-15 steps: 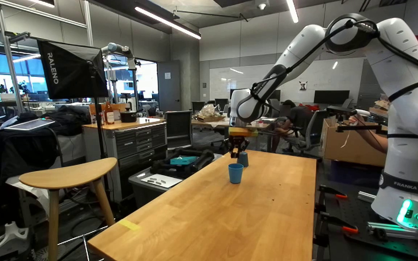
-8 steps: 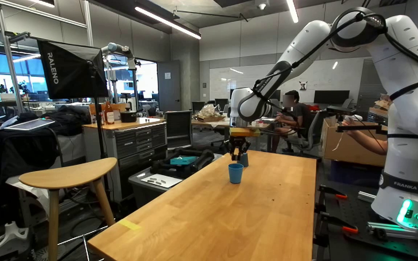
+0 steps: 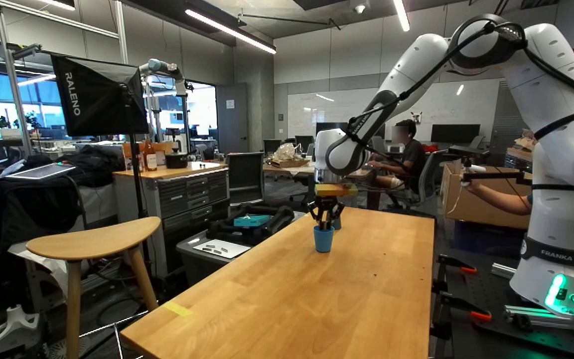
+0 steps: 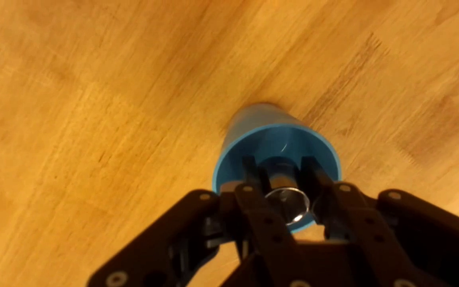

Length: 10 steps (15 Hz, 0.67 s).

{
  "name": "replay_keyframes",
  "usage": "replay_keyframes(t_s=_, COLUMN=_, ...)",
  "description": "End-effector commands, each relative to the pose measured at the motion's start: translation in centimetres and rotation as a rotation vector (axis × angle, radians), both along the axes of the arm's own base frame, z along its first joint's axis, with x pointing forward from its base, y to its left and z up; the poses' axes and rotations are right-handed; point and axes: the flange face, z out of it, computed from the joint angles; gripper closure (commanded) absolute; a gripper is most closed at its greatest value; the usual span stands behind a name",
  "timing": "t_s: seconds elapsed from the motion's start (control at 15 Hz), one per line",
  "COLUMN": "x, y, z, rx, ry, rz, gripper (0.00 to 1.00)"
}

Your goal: Place the metal object inside the light blue cup

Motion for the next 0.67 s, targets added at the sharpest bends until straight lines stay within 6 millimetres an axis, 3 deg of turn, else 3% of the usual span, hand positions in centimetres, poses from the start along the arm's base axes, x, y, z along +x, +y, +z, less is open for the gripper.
replay_keyframes(t_s=0.0, x=1.4, y=-0.5, z=-1.7, rx=-0.007, ry=-0.012, rz=-0.026, gripper=0.87)
replay_keyframes(t_s=0.4, x=3.5, y=-2.3, z=-5.1, rx=-0.020, ry=-0.011, rz=-0.045, gripper=0.87)
replay_keyframes(t_s=0.47, x=4.0, y=-2.6, z=-4.8, rx=-0.024, ry=-0.015, rz=-0.045, gripper=0.87)
replay_keyframes(t_s=0.53, x=4.4, y=-2.9, z=-4.8, rx=-0.022, ry=-0.016, rz=-0.049, gripper=0.44)
replay_keyframes(t_s=0.6, x=4.8, y=-3.1, z=-4.7, rx=-0.023, ry=-0.020, rz=-0.049, gripper=0.42)
